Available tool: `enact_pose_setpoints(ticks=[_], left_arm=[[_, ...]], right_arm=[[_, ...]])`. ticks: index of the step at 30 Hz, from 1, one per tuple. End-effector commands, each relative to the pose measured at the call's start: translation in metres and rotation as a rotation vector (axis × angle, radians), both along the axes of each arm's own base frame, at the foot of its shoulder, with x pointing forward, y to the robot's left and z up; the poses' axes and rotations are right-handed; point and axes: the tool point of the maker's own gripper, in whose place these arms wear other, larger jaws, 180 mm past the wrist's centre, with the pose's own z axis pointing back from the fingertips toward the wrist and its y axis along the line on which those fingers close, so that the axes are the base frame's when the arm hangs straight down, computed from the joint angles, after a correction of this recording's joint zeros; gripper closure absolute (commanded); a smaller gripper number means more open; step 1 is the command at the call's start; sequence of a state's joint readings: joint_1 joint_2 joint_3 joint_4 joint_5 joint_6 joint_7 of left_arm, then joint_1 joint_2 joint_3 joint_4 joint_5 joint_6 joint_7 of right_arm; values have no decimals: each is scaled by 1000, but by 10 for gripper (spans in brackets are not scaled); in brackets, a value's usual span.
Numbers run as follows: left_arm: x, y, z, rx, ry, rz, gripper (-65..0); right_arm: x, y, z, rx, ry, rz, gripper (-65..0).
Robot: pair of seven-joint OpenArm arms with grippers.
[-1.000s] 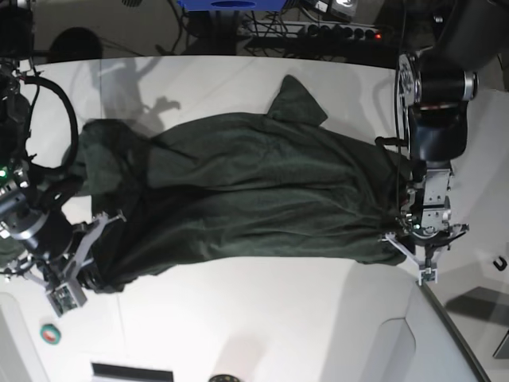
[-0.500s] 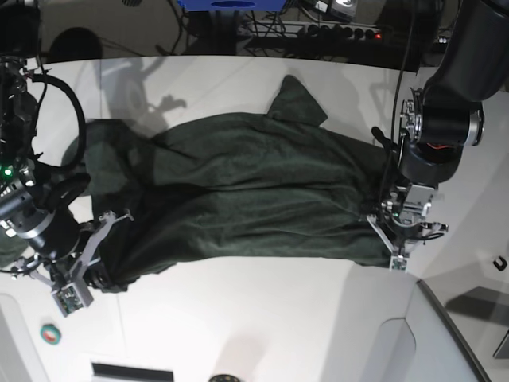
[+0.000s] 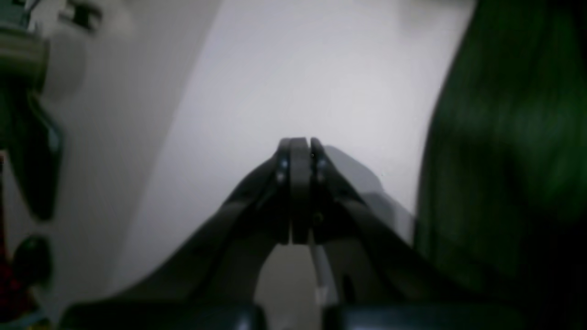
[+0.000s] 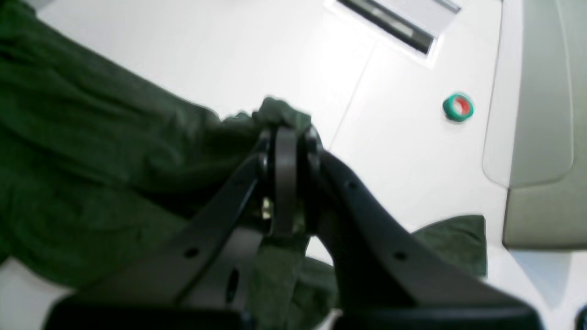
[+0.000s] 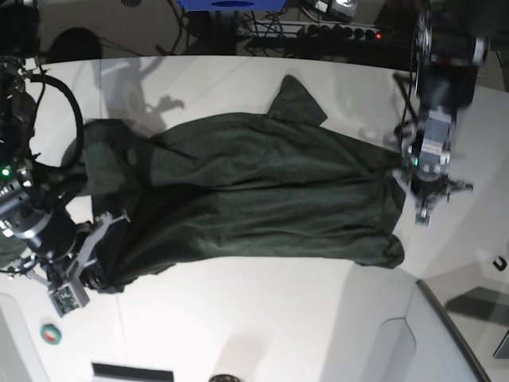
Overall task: Layout the t-shirt on the table in an organized manner, then fold the t-shirt properly
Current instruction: 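Pull the held shirt edges apart with both grippers to widen it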
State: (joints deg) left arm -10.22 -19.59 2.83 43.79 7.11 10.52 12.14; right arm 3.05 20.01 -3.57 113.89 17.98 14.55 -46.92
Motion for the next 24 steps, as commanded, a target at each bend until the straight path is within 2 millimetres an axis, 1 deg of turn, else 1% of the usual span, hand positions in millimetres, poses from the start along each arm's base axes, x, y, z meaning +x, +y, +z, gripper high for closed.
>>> enact_pose_setpoints(ticks=[1,3,4,5,7,8,9,10,12,13,15,18,19,22,24], left_arm=[[-10,7,5,-20,5,38,0],[-15,19,29,-32,-66,104,0],[-13,21,44,-45,-111,136,0],[-11,19,58,-77,-160,173,0],[-1,8,86,-136,-242,195,0],[5,2,97,-156,-270,190,0],[12,-8,107,-176,-295,172,0],[19,-19,112,-198,-310,146,0],[30,-40,111,-237,-310,99,0],[38,-50,107,-252,-299,78,0],[45,-70,81,-278,-222,45,0],[43,-91,38,-287,-92,23,0],[39,-93,27,-286,-61,30,0],[29,-92,13,-288,-20,47,0],[12,-92,5,-284,6,46,0]], right_arm=[[6,-1,17,7,-57,6,-2],[6,1,16,9,-56,9,-2],[6,1,16,10,-56,10,-2],[6,2,16,10,-55,12,-2],[6,3,15,12,-53,12,-2],[6,3,15,12,-53,12,-2],[6,3,16,13,-55,13,-2],[6,3,16,13,-55,13,-2],[6,3,16,13,-55,13,-2],[6,3,16,13,-55,13,-2],[6,3,15,13,-53,13,-2],[5,3,15,13,-52,13,-2],[4,3,14,12,-47,12,-2],[2,2,10,13,-39,9,-2],[1,1,9,14,-37,8,-2]])
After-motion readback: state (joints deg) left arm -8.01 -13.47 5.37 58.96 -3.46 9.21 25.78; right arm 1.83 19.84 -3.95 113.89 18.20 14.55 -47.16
